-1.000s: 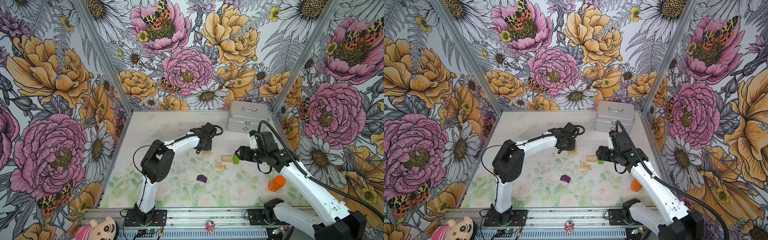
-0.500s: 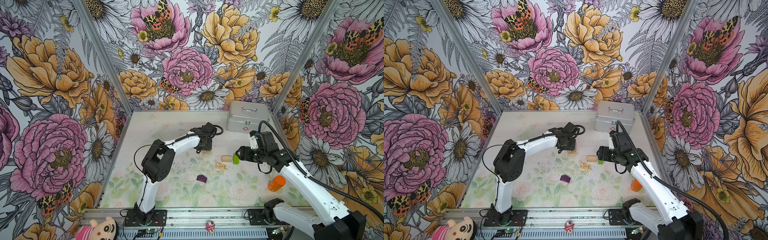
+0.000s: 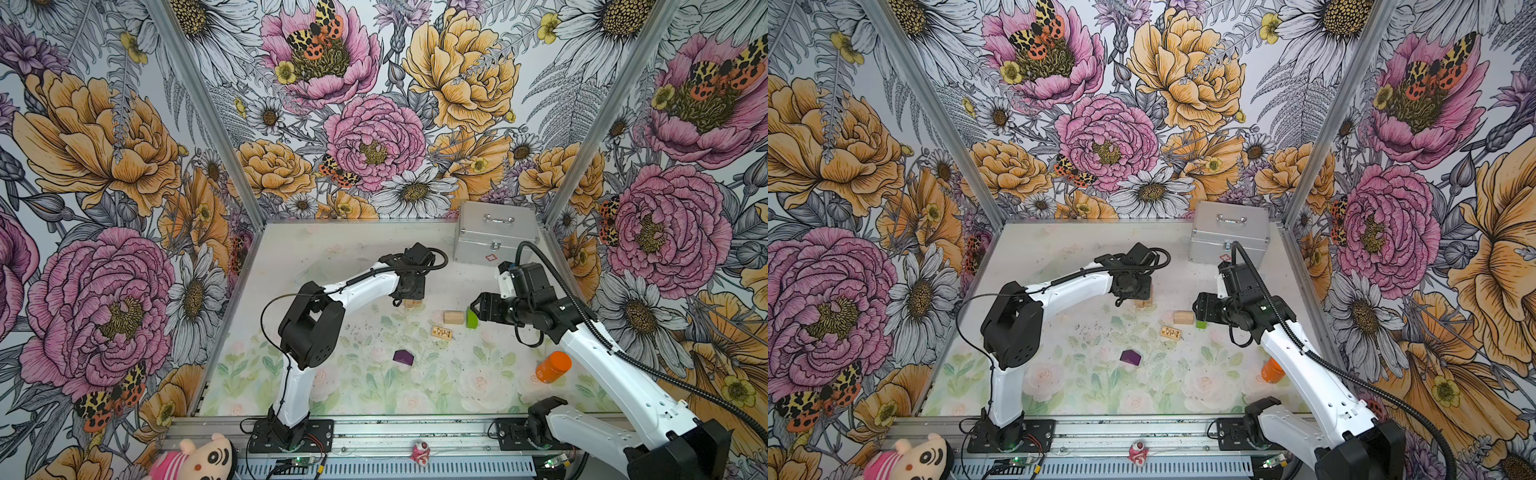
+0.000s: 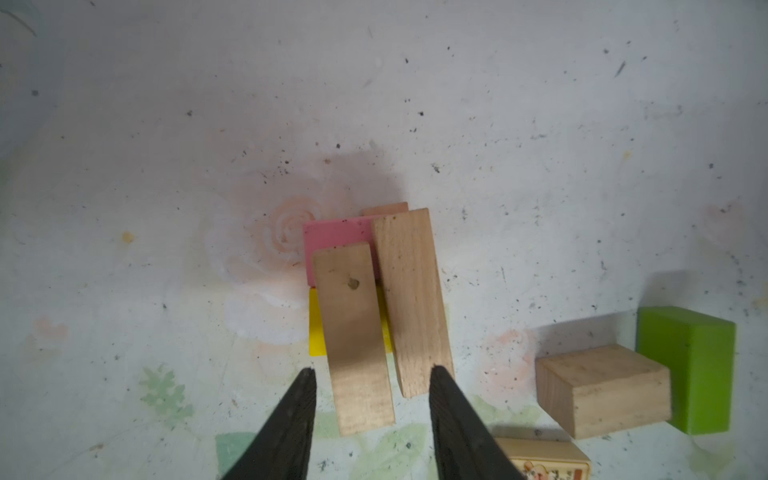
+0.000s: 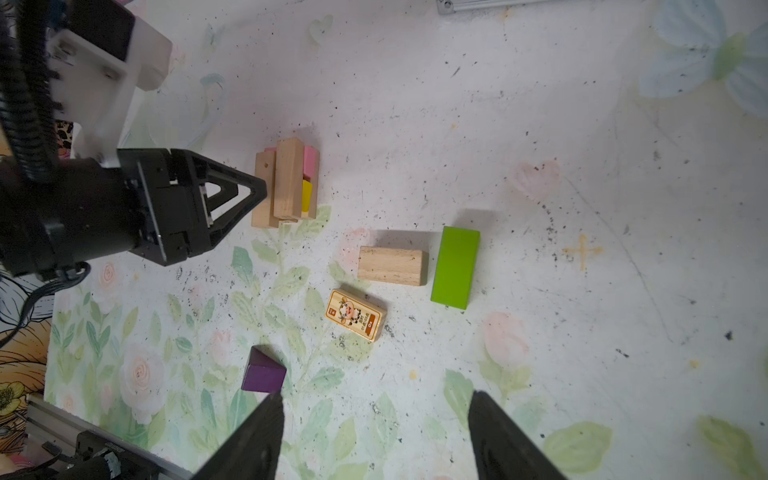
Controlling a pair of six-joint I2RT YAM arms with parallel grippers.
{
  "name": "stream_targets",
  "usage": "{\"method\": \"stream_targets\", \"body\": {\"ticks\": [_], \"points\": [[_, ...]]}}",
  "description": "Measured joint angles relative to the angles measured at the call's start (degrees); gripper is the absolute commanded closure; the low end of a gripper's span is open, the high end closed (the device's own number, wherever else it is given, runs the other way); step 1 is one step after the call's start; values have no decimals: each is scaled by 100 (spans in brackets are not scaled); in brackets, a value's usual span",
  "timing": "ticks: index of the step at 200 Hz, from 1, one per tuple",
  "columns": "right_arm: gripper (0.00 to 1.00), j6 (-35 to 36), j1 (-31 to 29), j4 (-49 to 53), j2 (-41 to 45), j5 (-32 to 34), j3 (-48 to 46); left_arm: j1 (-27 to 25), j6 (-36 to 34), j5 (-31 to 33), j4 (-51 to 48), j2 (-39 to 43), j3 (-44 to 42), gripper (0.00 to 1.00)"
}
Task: Build the wood block tower
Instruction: 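Lower the bar beside the other bar on the stack, open left gripper, then withdraw the left gripper while the right gripper moves over the stack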
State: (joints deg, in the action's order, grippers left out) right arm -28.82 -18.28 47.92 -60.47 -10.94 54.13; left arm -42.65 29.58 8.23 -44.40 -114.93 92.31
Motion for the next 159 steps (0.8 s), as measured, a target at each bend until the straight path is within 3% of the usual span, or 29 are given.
{"method": "stream_targets", "body": {"ticks": [35,62,138,143,159], "points": [[24,-17,-66,4,-138,28,11,0,-4,192,-2,678,-136,49],[22,-105,-474,90,-461,326,225,2,0,466,42,1547,-640,46],[13,-332,-1923,103,-2730,1239,1770,20,208,914,219,4181,-3510,42],[1,-334,-1974,105,-2907,1279,1893,28,225,914,236,4315,-3674,41],[0,-367,-2085,96,-3484,1335,2262,68,310,909,326,4745,-4133,41]]}}
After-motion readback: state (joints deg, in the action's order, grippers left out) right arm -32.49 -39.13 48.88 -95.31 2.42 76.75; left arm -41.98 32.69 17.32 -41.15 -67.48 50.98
